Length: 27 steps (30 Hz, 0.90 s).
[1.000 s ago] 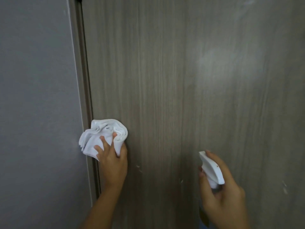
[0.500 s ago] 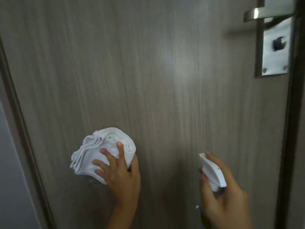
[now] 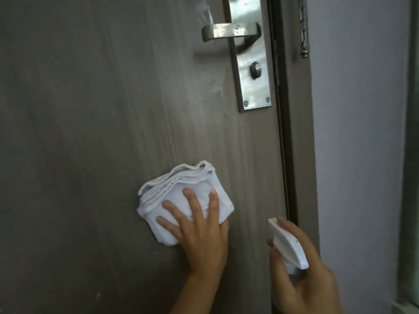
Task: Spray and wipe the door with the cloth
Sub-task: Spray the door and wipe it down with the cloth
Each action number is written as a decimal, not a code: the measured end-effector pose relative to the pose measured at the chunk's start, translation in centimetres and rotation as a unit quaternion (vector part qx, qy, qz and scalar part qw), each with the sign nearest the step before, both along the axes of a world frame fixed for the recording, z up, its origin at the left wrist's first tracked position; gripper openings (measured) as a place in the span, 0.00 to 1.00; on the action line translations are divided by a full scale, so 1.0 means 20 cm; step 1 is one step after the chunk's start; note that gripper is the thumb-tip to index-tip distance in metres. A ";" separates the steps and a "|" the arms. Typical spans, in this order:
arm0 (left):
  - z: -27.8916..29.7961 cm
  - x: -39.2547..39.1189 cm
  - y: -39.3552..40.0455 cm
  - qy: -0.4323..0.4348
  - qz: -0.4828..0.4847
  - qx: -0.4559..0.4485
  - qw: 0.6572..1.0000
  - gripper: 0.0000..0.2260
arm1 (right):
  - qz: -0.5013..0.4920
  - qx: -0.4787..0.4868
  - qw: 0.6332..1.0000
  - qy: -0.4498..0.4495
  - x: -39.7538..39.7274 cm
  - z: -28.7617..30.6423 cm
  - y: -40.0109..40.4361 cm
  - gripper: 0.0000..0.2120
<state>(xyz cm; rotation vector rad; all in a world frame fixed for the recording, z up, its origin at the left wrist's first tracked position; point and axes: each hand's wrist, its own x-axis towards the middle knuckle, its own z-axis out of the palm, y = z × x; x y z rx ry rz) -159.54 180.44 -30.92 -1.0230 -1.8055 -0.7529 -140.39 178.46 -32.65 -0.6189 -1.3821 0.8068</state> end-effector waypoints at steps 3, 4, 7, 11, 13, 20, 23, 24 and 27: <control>0.02 0.12 0.18 0.043 -0.025 -0.030 0.998 0.32 | -0.044 -0.003 0.999 -0.021 0.11 -0.01 0.06 0.27; 0.03 0.15 0.24 0.058 -0.030 -0.048 0.997 0.34 | -0.064 -0.002 0.998 -0.030 0.14 0.00 0.07 0.29; 0.04 0.27 0.41 0.095 -0.046 -0.106 0.989 0.39 | -0.086 -0.012 0.996 -0.034 0.21 0.03 0.11 0.35; 0.04 0.36 0.55 0.144 -0.076 -0.158 0.974 0.38 | -0.118 -0.001 0.992 -0.048 0.26 0.03 0.13 0.33; 0.04 0.35 0.55 0.175 -0.105 -0.157 0.966 0.32 | -0.121 0.003 0.992 -0.039 0.27 0.02 0.13 0.30; 0.15 -0.03 0.35 0.394 -0.202 -0.236 0.865 0.21 | -0.095 0.003 0.995 -0.032 0.21 0.01 0.06 0.26; 0.17 -0.16 0.18 0.416 -0.197 -0.270 0.846 0.20 | -0.078 0.008 0.996 -0.042 0.18 0.00 0.01 0.25; 0.17 -0.20 0.12 0.425 -0.191 -0.279 0.840 0.20 | -0.069 0.005 0.996 -0.048 0.17 0.00 0.00 0.26; 0.19 -0.36 -0.10 0.456 -0.163 -0.287 0.827 0.21 | -0.042 0.000 0.997 -0.062 0.13 -0.01 -0.04 0.28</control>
